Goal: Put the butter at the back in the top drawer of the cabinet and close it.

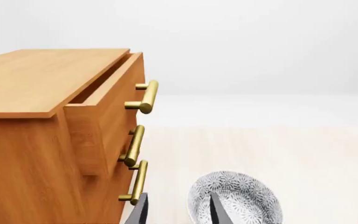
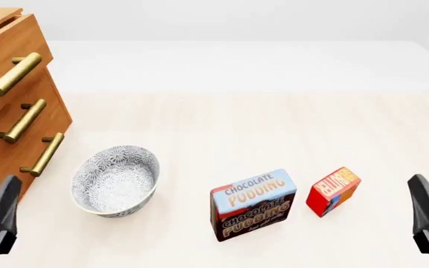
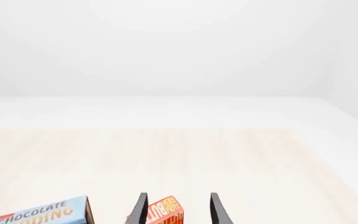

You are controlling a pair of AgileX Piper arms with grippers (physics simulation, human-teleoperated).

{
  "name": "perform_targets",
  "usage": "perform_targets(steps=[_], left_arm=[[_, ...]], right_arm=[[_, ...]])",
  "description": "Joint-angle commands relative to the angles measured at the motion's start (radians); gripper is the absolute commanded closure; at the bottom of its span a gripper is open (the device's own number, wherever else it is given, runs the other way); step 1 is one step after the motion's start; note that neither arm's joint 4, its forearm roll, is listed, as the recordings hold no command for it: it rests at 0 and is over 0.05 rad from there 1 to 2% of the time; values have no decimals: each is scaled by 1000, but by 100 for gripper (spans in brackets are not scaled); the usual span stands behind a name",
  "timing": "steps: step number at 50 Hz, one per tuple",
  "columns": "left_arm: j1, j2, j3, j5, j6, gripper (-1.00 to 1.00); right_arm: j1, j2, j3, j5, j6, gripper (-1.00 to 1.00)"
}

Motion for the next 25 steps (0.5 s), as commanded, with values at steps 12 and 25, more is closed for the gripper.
perform_targets(steps=[12,25], left_arm=[[-4,51,0,-32,43,-100],[-25,108,-43,-66,107,-100]], right_arm=[[0,0,0,0,0,-100],[0,0,0,0,0,-100]])
